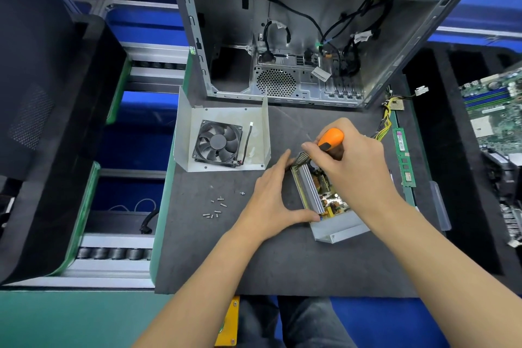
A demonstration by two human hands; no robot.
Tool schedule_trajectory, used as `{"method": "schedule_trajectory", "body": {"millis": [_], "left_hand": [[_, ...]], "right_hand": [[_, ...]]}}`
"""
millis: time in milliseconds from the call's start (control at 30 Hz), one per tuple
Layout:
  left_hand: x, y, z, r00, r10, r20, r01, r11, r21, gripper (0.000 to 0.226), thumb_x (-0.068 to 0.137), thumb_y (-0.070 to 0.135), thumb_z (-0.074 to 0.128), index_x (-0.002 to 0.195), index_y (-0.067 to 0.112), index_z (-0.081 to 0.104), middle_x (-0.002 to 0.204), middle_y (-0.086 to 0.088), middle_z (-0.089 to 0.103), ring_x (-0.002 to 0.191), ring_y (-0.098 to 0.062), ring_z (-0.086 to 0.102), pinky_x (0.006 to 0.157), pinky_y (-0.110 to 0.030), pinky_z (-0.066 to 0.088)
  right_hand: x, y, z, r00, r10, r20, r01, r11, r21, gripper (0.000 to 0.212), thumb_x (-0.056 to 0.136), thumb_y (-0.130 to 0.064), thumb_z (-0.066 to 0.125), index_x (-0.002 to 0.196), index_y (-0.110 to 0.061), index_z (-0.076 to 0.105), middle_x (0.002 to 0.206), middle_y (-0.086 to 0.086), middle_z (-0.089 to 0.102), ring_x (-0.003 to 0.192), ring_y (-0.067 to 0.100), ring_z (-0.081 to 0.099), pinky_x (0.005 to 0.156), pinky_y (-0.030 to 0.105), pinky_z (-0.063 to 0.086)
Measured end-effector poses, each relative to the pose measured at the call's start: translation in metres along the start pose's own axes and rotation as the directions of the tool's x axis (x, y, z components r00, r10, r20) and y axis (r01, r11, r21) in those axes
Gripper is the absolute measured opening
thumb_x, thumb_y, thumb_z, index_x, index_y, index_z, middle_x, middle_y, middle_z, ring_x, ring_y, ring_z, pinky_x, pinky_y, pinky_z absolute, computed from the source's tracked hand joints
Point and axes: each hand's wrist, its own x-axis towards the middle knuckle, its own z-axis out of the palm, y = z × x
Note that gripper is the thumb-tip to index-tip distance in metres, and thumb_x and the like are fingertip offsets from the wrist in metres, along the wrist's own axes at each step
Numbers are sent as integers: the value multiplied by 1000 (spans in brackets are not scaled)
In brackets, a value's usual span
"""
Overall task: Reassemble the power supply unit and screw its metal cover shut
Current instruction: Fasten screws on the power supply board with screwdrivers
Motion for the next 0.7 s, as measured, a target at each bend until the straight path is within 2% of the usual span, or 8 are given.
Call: {"method": "schedule_trajectory", "body": {"millis": [167,300,367,467,567,700], "left_hand": [[0,-1,1,1000,6,-1,-6,1000,-5,134,55,61,87,157,36,5,140,45,20,144,-2,23,118,-30,23],[-1,-1,2,999,4,-38,-5,999,-41,129,53,53,92,156,31,17,151,22,33,142,-3,31,119,-37,31],[-3,-1,5,997,-7,-76,2,998,-59,121,52,51,93,150,30,26,144,16,40,136,-2,36,115,-37,35],[-4,-1,7,995,-10,-101,4,998,-63,117,51,46,95,146,30,30,134,13,47,131,-6,43,113,-38,38],[-2,0,7,995,2,-99,-9,998,-66,120,51,43,97,149,27,30,133,14,51,131,-12,45,112,-39,38],[-4,-1,8,994,1,-110,-8,998,-63,120,51,45,96,150,31,28,132,16,51,131,-5,42,111,-27,36]], "right_hand": [[0,-3,-2,1000,5,13,-5,1000,-2,27,86,-34,74,92,-20,52,66,-7,64,64,9,60,65,23,46],[0,-10,-7,998,7,61,-8,1000,18,39,85,-31,77,105,-35,43,73,-7,65,69,15,64,71,38,54],[0,-13,-8,997,-35,72,36,999,-19,37,85,-31,77,104,-30,45,73,-6,62,69,19,63,70,42,53],[2,-17,-9,993,-98,61,102,992,-71,31,87,-31,74,96,-16,49,66,-4,59,62,20,59,64,41,51],[4,-20,-10,991,-105,87,112,990,-81,23,89,-26,65,94,-15,46,62,-5,55,59,20,57,59,40,50],[5,-21,-14,989,-93,112,104,990,-96,18,91,-21,61,97,-14,46,61,-3,56,60,26,56,58,43,50]]}}
